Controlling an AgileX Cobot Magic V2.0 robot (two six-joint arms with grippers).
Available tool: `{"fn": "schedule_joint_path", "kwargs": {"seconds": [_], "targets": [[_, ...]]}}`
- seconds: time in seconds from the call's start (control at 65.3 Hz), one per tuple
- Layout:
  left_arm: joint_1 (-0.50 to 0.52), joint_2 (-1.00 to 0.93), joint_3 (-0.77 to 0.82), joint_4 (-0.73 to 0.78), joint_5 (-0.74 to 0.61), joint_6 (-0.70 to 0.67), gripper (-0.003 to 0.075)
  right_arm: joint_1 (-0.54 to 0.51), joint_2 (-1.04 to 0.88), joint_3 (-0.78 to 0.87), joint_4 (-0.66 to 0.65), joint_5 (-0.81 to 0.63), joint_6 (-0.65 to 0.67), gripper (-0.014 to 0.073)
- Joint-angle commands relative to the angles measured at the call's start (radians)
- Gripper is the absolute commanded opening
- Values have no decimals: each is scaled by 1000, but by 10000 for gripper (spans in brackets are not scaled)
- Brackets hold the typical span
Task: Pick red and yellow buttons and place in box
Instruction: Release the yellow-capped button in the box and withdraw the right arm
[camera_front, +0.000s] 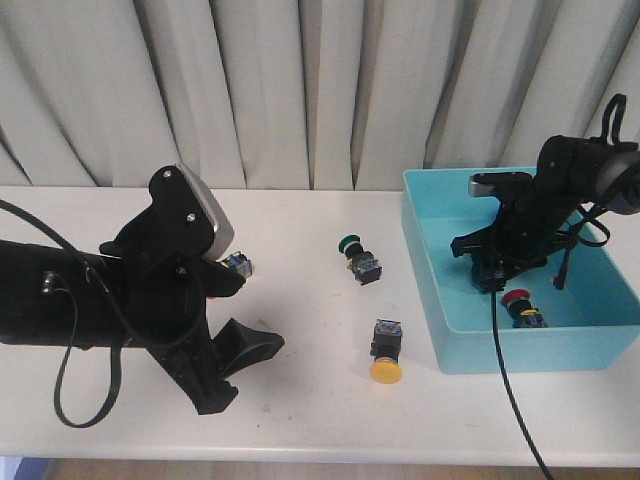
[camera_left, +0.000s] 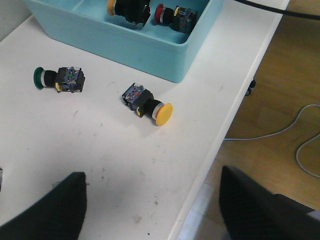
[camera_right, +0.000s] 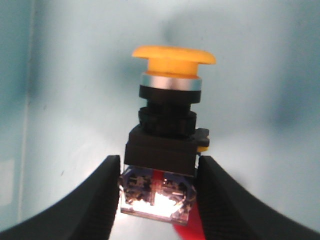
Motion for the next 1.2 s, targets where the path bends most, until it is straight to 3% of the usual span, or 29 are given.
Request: {"fn": "schedule_joint_path", "kwargs": {"seconds": [0.0,0.352,0.69,0.858,1.18], "targets": [[-5,-26,-27,-26,-30,-11,545,-2,-36,-61,9,-16,-2,247],[-5,-26,-27,-26,-34,-7,545,-2,-14,-104,6,13,-4,379],[-5,-26,-27,-26,-38,-7,545,-2,-132,-142,37,233,-16,415],[-5,-26,-27,-25,-39,-7,545,-2,-330,34,89,156,-24,415],[-5,-26,-27,-25,-39,-7,545,-2,-834,453,42,61,-42,409]]}}
